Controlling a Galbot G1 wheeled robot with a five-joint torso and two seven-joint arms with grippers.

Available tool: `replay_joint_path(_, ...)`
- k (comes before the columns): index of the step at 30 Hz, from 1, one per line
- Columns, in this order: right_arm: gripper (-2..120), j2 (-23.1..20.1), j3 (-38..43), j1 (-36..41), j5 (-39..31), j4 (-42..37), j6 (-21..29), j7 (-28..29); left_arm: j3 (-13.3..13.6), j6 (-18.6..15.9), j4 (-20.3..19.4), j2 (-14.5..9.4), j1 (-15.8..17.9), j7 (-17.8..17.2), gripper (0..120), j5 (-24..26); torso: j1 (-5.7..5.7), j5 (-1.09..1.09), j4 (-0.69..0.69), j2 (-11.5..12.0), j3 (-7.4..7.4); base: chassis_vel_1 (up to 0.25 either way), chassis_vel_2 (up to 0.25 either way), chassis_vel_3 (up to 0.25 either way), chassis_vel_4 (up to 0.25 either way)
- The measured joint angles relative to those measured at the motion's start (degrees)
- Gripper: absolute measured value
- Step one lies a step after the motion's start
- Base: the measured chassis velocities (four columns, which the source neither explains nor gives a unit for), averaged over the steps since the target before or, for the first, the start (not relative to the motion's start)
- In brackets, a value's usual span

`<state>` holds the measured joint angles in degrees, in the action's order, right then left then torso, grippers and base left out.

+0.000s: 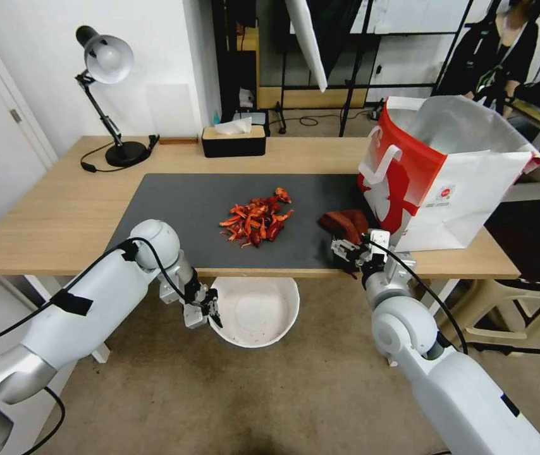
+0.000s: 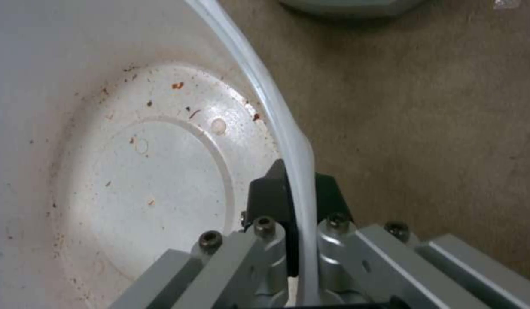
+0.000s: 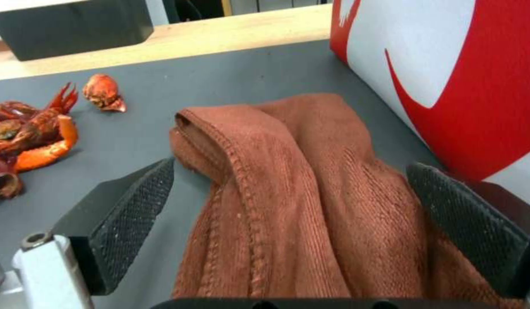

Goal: Sweep shrimp from table into container with towel, then put container into takeout bag.

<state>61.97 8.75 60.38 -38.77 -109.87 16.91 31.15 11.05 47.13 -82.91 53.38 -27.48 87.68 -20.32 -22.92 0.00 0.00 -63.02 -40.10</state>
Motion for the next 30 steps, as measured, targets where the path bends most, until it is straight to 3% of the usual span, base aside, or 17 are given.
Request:
replay_joint_path(18,100,-0.2,-0.8,-1.7,-0.6,2.0,1.4,1.0,-0.3,0.0,1.2,0.4,0.0,0.0,0,0.1,0.00,0.01,0.00,0.0,0.00,0.000,0.000,0.000,0.000)
replay_joint_path(23,89,-0.1,-1.0,-1.9,-0.6,2.6,1.6,1.0,-0.4,0.0,1.4,0.5,0.0,0.0,0,0.2,0.00,0.00,0.00,0.0,0.00,0.000,0.000,0.000,0.000)
replay_joint_path(30,62,0.0,-1.4,-2.1,-0.5,2.6,1.7,1.1,-0.7,0.0,1.5,0.5,-0.1,0.0,0,0.3,0.00,0.00,0.00,0.0,0.00,0.000,0.000,0.000,0.000)
